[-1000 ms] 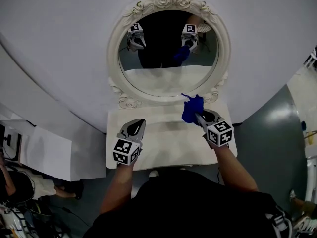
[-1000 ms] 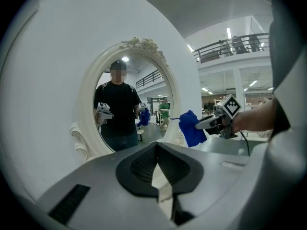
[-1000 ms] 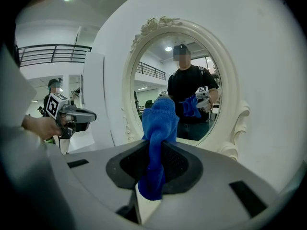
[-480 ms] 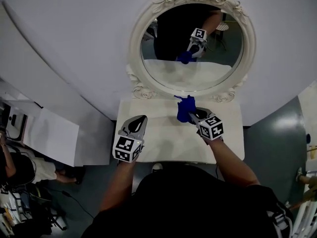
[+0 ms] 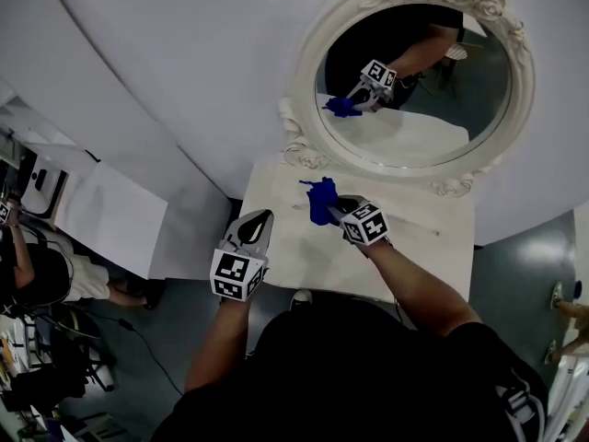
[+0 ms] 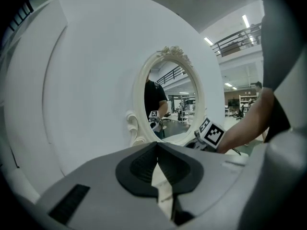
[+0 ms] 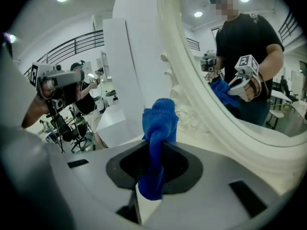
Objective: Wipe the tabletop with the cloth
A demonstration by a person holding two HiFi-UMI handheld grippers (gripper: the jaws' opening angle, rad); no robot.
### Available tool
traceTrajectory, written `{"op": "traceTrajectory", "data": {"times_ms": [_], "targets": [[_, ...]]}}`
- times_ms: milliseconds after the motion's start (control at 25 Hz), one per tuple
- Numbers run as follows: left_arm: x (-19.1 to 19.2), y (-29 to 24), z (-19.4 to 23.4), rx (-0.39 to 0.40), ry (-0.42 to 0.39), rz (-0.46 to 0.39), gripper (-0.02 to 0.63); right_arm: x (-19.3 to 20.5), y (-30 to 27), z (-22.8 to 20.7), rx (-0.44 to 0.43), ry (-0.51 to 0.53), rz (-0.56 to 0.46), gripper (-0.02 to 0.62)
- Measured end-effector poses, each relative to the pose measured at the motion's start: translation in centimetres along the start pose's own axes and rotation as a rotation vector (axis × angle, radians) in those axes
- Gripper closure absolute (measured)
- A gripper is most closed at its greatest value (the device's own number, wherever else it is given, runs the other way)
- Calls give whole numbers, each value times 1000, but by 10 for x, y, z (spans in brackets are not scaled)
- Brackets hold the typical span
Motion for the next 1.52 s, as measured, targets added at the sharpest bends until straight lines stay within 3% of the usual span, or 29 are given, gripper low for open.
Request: {"op": "traceTrajectory", "data": {"times_ms": [680,1520], "targets": [[49,29,71,-86,62,76,595,15,-192,58,-222,-19,209,537],[102,39,147,-133,56,185,595,66,-319,58,-236,-259,295,538]]}}
Point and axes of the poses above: the fingertips, and each gripper's own axes: y backward along the fingers, z to its left, x out of its underside, the point moved 4 cm from there along y, backward along the fingers, and after that the axes turned 10 degrees about -x, right-handed, at the moved point
